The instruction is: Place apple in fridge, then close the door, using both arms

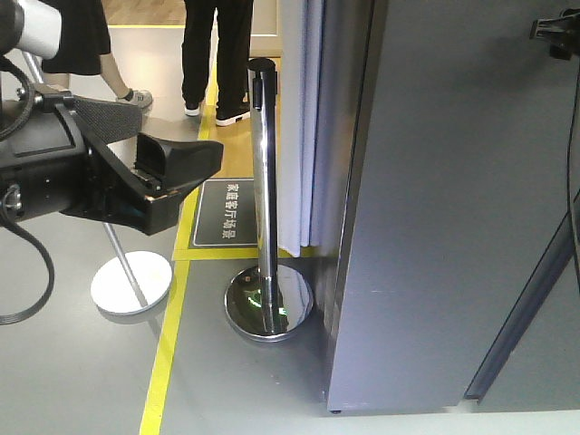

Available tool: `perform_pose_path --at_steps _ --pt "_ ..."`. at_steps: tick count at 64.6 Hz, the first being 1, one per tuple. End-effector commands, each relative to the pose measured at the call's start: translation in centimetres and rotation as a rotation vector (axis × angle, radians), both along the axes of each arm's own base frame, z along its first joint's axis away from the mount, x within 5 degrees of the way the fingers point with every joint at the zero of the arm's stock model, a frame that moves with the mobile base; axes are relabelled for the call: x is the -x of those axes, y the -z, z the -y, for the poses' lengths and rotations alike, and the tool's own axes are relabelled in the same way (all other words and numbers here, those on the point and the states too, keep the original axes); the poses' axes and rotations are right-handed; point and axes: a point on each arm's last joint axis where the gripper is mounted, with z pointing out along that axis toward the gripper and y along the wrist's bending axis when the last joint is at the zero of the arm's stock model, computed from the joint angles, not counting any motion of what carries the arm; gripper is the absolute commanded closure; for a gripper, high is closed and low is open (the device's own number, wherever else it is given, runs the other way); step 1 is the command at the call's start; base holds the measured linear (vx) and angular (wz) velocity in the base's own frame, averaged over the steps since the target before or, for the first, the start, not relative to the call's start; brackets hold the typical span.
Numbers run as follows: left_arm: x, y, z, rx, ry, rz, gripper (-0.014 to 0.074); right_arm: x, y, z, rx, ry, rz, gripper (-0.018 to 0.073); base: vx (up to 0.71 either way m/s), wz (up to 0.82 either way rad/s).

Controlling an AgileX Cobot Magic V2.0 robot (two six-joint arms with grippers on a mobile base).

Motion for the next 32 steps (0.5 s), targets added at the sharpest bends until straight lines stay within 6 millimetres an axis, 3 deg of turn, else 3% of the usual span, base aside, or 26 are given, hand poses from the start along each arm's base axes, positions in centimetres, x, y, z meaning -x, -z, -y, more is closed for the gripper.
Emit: perform_pose_path --at_steps 1,14,32 --pt "0.3 -1.9 -0.2 0.073 0.000 0.079 0.0003 -2.0 -2.5 -0.6 -0.004 -0.088 0.240 0.0075 0.00 -0.01" --pt "0.3 -1.9 -0.2 0.073 0.000 0.079 0.0003 -2.3 -2.1 -0.8 -0.012 -0.107 0.211 0.0075 0.00 -0.02" --pt "0.3 -1.9 -0.2 0.073 0.000 0.079 0.0003 -0.3 -3.4 -0.9 0.023 -0.110 0.118 0.0075 0.00 -0.02"
